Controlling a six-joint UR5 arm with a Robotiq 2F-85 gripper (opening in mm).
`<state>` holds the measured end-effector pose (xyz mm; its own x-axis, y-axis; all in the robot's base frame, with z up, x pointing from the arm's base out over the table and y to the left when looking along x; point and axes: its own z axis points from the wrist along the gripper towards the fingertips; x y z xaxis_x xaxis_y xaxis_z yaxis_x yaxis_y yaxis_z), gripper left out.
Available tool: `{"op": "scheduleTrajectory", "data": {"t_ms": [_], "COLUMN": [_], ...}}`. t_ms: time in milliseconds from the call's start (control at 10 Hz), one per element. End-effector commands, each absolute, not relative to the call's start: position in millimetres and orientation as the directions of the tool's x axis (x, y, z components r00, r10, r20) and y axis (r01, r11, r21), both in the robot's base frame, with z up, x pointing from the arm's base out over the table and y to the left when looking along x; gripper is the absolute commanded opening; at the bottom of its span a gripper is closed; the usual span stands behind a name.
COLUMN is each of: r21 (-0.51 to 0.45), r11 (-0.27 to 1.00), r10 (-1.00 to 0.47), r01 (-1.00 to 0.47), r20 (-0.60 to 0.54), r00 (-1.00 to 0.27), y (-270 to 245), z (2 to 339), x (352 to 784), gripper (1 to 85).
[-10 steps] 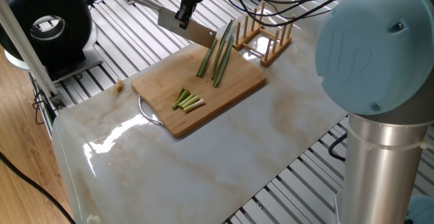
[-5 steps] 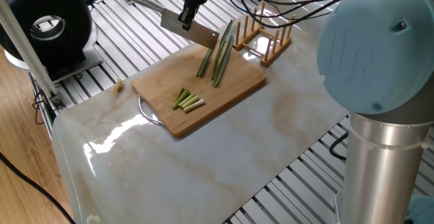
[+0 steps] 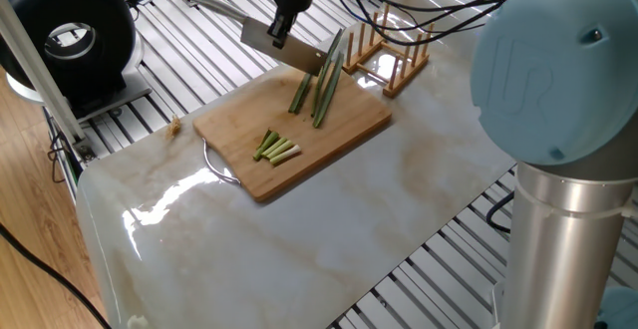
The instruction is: Chop the green garlic
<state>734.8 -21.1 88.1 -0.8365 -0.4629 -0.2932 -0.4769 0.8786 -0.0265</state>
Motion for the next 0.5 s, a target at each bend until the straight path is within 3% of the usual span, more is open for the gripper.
{"op": "scheduleTrajectory", "data": {"t_ms": [0, 400], "r21": [-0.004, 0.011], "r11": [0.881, 0.883], "r10": [-0.451, -0.444], "r01": [-0.473, -0.470], "r20": [-0.306, -0.306], "r00": [-0.838, -0.842], "y": [-22.0, -20.4], "z": [83.5, 82.8], "x": [729.9, 725.9], "gripper": [1.3, 1.3]}}
